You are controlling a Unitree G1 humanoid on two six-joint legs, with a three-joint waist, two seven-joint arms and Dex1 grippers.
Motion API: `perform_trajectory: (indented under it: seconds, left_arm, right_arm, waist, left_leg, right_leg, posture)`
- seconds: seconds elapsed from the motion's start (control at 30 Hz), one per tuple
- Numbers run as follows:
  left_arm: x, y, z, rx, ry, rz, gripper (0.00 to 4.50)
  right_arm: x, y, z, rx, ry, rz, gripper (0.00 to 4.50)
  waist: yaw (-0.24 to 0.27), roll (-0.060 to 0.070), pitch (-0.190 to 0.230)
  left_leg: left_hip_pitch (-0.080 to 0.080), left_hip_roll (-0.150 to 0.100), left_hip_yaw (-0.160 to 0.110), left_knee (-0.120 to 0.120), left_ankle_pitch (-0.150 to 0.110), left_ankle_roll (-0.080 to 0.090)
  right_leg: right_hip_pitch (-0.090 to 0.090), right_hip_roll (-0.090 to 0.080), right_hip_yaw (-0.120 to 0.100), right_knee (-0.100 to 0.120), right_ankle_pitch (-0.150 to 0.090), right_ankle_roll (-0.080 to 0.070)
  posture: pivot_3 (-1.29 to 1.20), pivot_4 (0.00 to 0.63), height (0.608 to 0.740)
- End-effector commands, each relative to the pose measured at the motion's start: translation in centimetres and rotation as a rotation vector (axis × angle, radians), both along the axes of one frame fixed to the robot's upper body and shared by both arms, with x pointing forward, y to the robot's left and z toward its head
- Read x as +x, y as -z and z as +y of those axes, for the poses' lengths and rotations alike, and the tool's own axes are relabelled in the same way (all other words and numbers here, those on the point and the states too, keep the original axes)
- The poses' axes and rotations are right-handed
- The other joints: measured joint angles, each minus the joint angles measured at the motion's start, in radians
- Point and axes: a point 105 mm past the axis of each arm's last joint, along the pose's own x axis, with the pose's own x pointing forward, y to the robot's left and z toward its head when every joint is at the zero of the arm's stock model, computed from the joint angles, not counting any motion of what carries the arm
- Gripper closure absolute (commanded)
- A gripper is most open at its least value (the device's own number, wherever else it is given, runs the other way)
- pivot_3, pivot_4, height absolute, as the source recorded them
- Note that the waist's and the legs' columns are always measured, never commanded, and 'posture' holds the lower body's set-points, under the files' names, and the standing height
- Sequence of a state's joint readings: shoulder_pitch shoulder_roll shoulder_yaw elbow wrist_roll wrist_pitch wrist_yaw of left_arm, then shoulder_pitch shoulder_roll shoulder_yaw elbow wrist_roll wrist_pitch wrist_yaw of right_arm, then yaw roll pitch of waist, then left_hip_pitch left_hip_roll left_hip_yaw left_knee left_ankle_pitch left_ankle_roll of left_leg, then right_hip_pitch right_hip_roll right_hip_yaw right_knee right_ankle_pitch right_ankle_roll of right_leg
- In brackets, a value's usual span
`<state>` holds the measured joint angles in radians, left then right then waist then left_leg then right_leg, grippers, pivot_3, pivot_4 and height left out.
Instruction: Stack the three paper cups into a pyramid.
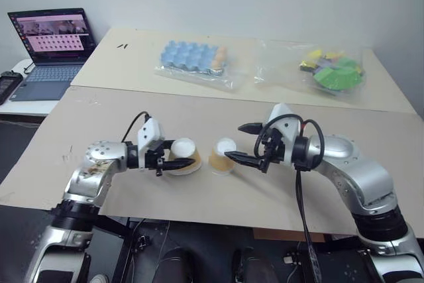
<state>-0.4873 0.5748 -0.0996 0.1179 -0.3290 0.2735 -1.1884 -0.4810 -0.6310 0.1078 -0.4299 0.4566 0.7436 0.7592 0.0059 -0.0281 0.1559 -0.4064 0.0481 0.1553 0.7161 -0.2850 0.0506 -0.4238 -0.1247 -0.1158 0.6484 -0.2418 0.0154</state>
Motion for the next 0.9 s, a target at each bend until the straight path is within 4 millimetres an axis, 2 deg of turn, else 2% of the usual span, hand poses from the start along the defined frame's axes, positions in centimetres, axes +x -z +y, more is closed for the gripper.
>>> perform_trajectory:
  seconds: [0.03,0.3,0.37,0.4,0.5,0.57,0.67,0.9]
  left_arm:
    - [0.6,-0.7,-1.0,0.002,0.024,-0.055,2.31]
    - [0.6,-0.3,-1.9,0.005,0.067,-0.055,2.31]
    - [0.7,-0.5,-1.9,-0.005,0.072,-0.053,1.40]
    - [0.7,-0.6,-2.0,-0.006,0.075,-0.055,1.19]
    - [0.9,-0.9,-1.9,-0.002,0.071,-0.069,0.04]
    - [1.0,-1.4,-1.7,-0.007,0.065,-0.079,0.04]
    - [0.7,-3.3,-1.1,-0.026,0.059,-0.097,0.04]
    - [-2.4,-7.4,1.1,-0.032,0.071,-0.062,0.04]
  right_arm:
    - [-0.6,-1.3,-0.2,0.017,-0.003,-0.044,0.00]
    - [-0.7,-1.5,-0.7,0.016,0.024,-0.047,0.00]
    - [-0.7,-1.5,-0.7,0.016,0.030,-0.046,0.00]
    - [-0.7,-1.5,-0.8,0.017,0.032,-0.046,0.00]
    - [-0.7,-1.5,-0.8,0.017,0.035,-0.044,0.00]
    - [-0.6,-1.5,-0.9,0.017,0.037,-0.043,0.00]
    - [-0.6,-1.5,-1.2,0.014,0.044,-0.042,0.00]
    - [-1.0,-2.4,-3.8,0.031,0.099,-0.036,0.00]
  waist:
    - [0.001,0.000,0.000]
    - [0.000,0.000,0.000]
    - [0.000,0.000,0.000]
    - [0.000,0.000,0.000]
    - [0.000,0.000,0.000]
    - [0.000,0.000,0.000]
    - [0.001,0.000,0.000]
    - [-0.001,0.000,0.000]
  left_leg:
    - [0.000,0.000,0.000,0.000,0.000,0.000]
    - [0.000,0.000,0.000,0.000,0.000,0.000]
    - [0.000,0.000,0.000,0.000,0.000,0.000]
    - [0.000,0.000,0.000,0.000,0.000,0.000]
    - [0.000,0.000,0.000,0.000,0.000,0.000]
    - [0.000,0.000,0.000,0.000,0.000,0.000]
    - [0.000,0.000,0.000,0.000,0.000,0.000]
    - [0.000,0.001,-0.002,-0.001,0.000,0.000]
  right_leg:
    - [0.000,0.000,0.000,0.000,0.000,0.000]
    - [0.000,0.000,0.000,0.000,0.000,0.000]
    - [0.000,0.000,0.000,-0.001,0.000,0.000]
    - [0.000,0.000,0.000,-0.001,0.000,0.000]
    - [0.000,0.000,0.000,-0.001,0.000,0.000]
    - [0.000,0.000,0.000,-0.001,0.000,0.000]
    - [0.000,0.000,0.000,0.000,0.000,0.000]
    - [0.000,0.000,0.000,0.000,0.000,0.000]
  posture:
    - [0.00,0.150,0.724]
    - [0.00,0.150,0.724]
    - [0.00,0.150,0.724]
    - [0.00,0.150,0.724]
    - [0.00,0.150,0.724]
    - [0.00,0.150,0.724]
    - [0.00,0.150,0.724]
    - [0.00,0.150,0.724]
